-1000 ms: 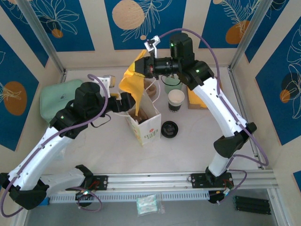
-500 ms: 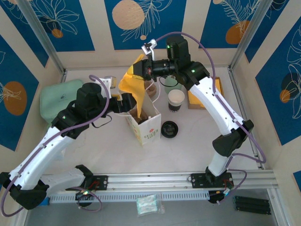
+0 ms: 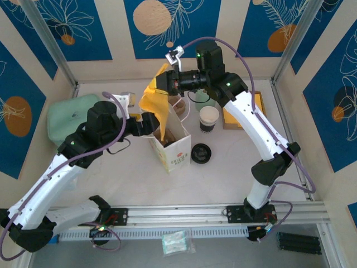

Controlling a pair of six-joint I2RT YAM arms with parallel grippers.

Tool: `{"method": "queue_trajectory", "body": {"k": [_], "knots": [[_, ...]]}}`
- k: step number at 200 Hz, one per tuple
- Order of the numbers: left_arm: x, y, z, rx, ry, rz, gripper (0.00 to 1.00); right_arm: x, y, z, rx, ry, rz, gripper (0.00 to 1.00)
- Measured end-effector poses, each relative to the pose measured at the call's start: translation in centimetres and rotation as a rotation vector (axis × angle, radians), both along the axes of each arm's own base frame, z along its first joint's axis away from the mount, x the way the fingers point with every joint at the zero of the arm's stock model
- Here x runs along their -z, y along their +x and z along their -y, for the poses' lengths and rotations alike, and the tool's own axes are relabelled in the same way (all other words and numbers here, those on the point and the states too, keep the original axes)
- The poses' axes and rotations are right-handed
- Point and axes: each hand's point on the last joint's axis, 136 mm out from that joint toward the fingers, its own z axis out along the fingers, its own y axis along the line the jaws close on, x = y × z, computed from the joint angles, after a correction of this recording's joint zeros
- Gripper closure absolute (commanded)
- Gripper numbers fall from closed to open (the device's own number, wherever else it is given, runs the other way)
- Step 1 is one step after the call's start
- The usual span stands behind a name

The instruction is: Pack the takeout coffee

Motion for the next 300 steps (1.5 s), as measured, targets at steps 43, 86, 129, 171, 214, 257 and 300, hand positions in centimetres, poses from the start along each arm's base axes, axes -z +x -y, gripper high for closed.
{"method": "queue_trajectory", "body": {"k": [43,86,129,171,214,257,300], "knots": [[1.3,0.1,-0.1,-0.003,0.02,-0.019,0.01,1.8,0.6,-0.2,0.006,-0.021,-0.026,1.0],[3.0,0.3,-0.4,-0.027,0.053,-0.042,0.01,4.6,1.7,-0.2,0.03,-0.058,-0.072,1.0],[4.2,0.4,-0.7,-0.038,0.073,-0.059,0.01,5.9,2.7,0.2,0.051,-0.07,-0.078,0.99],[4.7,0.4,-1.0,-0.053,0.086,-0.064,0.0,6.4,2.9,0.2,0.051,-0.071,-0.067,0.73],[5.0,0.4,-1.0,-0.053,0.09,-0.068,0.01,6.4,2.9,0.1,0.047,-0.069,-0.05,0.51],[5.0,0.4,-1.1,-0.053,0.098,-0.065,0.01,6.4,2.9,0.1,0.047,-0.07,-0.048,0.42],[5.0,0.4,-1.1,-0.048,0.107,-0.058,0.01,6.3,2.8,0.2,0.047,-0.072,-0.044,0.34]]}}
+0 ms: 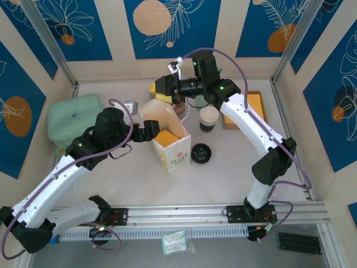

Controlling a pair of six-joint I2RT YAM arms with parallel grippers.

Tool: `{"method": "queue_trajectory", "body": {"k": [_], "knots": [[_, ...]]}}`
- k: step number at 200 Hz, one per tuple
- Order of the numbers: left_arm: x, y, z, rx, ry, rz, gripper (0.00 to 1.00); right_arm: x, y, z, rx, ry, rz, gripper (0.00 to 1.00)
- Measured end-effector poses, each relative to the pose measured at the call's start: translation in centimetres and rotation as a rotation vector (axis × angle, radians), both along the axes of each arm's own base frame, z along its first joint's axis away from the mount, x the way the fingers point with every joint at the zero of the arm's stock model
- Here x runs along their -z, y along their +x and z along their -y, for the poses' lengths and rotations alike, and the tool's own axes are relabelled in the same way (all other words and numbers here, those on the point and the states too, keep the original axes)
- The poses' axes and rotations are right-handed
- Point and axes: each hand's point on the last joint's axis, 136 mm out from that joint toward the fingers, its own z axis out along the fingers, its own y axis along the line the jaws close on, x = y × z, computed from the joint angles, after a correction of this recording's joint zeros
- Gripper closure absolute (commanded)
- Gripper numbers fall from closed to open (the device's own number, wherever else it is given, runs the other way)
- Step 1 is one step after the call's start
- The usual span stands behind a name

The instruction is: Pack the takeout coffee

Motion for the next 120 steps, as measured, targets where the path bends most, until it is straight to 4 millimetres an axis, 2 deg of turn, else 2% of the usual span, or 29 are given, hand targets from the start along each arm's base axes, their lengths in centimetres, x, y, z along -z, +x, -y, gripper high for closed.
{"method": "queue_trajectory", "body": {"k": [26,50,75,98,120], "knots": [[-0.6,0.0,-0.2,-0.004,0.004,0.011,0.01,-0.8,-0.2,0.4,0.007,0.0,0.019,0.27],[-2.7,0.1,-0.3,-0.006,-0.005,0.054,0.01,-2.5,-0.9,1.4,0.024,0.007,0.064,0.23],[-4.9,0.4,-0.3,-0.006,-0.011,0.106,0.01,-4.8,-1.8,3.3,0.054,0.024,0.122,0.19],[-6.1,1.0,-0.5,-0.019,0.007,0.144,0.01,-6.7,-2.5,5.1,0.09,0.038,0.174,0.15],[-6.8,1.7,-1.1,-0.047,0.044,0.174,0.01,-7.4,-2.9,7.0,0.139,0.034,0.21,0.09]]}}
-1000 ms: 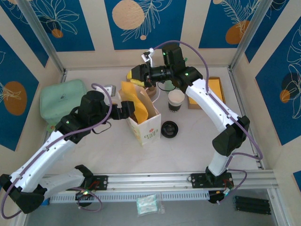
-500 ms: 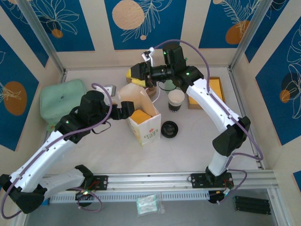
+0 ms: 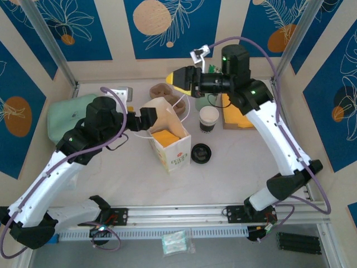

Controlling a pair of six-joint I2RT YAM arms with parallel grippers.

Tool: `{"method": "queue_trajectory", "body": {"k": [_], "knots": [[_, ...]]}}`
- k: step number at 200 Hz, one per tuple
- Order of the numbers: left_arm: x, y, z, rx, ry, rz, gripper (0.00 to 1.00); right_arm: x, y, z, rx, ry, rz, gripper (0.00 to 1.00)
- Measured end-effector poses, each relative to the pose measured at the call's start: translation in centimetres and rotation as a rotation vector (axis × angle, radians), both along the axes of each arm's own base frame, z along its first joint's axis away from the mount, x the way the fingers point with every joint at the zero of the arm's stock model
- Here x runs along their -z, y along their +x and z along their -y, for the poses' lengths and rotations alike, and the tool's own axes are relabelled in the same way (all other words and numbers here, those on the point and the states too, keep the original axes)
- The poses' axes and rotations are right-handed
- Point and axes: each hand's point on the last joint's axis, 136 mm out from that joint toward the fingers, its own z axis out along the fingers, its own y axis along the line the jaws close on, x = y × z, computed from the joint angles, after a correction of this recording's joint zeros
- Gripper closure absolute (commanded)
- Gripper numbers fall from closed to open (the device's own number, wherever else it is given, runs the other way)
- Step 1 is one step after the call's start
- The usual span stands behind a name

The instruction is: Pack the takeout coffee

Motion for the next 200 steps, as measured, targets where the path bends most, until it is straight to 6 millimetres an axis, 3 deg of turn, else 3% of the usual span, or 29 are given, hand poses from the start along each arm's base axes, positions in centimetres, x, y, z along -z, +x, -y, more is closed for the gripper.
{"method": "queue_trajectory", "body": {"k": [61,114,139,160,175,200], "knots": [[-1.9,2.3,-4.6,-0.171,0.094,0.095,0.01,2.7,0.6,7.8,0.252,-0.085,0.023,0.01],[-2.1,3.5,-11.7,-0.414,0.223,0.19,0.01,7.8,1.4,17.4,0.669,-0.283,0.087,0.01],[0.1,4.0,-15.3,-0.536,0.302,0.196,0.01,11.4,2.5,21.8,0.846,-0.381,0.06,0.01],[3.1,4.5,-17.6,-0.607,0.359,0.17,0.01,15.7,4.1,25.5,0.981,-0.469,-0.009,0.01],[5.6,4.9,-18.5,-0.625,0.393,0.139,0.01,19.7,4.8,27.6,1.051,-0.544,-0.063,0.01],[10.1,5.3,-19.1,-0.617,0.444,0.091,0.01,25.5,5.1,29.4,1.093,-0.666,-0.096,0.01]]}}
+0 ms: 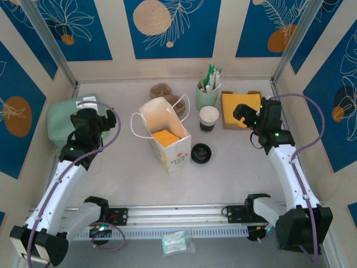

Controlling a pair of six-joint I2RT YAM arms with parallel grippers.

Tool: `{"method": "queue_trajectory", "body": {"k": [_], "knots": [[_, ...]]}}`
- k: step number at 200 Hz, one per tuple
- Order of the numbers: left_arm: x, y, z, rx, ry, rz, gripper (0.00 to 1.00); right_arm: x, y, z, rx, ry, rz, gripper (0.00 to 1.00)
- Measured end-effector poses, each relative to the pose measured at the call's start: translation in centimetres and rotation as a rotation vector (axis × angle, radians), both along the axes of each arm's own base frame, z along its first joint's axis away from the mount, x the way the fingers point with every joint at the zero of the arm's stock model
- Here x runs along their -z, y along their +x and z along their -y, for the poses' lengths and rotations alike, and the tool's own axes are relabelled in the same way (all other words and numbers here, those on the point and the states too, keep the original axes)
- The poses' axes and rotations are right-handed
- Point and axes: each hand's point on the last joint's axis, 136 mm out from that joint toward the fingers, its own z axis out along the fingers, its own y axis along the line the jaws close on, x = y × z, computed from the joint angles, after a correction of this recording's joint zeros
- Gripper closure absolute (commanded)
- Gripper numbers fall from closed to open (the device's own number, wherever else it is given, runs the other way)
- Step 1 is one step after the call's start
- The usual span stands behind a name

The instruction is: Pack the takeout coffee

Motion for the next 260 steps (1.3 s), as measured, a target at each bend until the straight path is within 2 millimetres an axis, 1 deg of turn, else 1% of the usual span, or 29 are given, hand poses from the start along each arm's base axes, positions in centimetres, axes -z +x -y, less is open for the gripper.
{"method": "queue_trajectory", "body": {"k": [21,42,54,96,106,121,135,144,170,188,206,226,239,249,260], "knots": [[3.7,0.1,0.2,0.021,0.029,-0.038,0.01,3.5,0.0,1.0,0.019,-0.069,-0.025,0.01],[7.2,0.0,0.2,0.036,0.059,-0.067,0.01,5.7,0.3,1.6,0.024,-0.125,-0.027,0.01],[8.9,0.1,0.2,0.045,0.076,-0.077,0.01,6.9,0.6,1.9,0.024,-0.155,-0.029,0.01],[15.1,1.3,0.4,0.066,0.131,-0.126,0.01,11.0,1.5,2.5,-0.01,-0.259,-0.028,0.01],[16.3,1.6,0.3,0.065,0.134,-0.132,0.01,11.6,1.7,2.5,-0.027,-0.28,-0.02,0.01],[17.9,2.0,0.3,0.063,0.133,-0.138,0.01,12.1,2.2,2.2,-0.06,-0.308,0.015,0.01],[18.8,2.5,0.3,0.065,0.13,-0.132,0.01,12.2,2.7,1.8,-0.092,-0.328,0.054,0.01],[19.0,2.8,0.3,0.07,0.127,-0.121,0.01,12.2,3.1,1.5,-0.114,-0.337,0.085,0.01],[18.1,4.2,0.5,0.086,0.109,-0.036,0.0,12.7,3.8,0.5,-0.179,-0.341,0.132,0.01],[17.7,4.9,0.6,0.103,0.094,0.011,0.01,12.1,4.5,-0.2,-0.213,-0.334,0.195,0.01],[18.1,5.0,0.8,0.123,0.083,0.037,0.01,12.4,4.5,-0.8,-0.241,-0.328,0.233,0.01],[19.1,4.8,1.0,0.147,0.071,0.037,0.01,13.7,4.4,-1.3,-0.27,-0.322,0.241,0.01],[19.5,5.0,1.2,0.164,0.065,0.04,0.01,14.4,4.4,-1.5,-0.285,-0.32,0.227,0.01],[19.9,5.0,1.5,0.177,0.06,0.03,0.0,14.6,4.5,-1.6,-0.294,-0.318,0.224,0.01],[19.9,5.2,1.7,0.187,0.057,0.028,0.01,14.3,4.8,-1.8,-0.304,-0.31,0.23,0.01]]}}
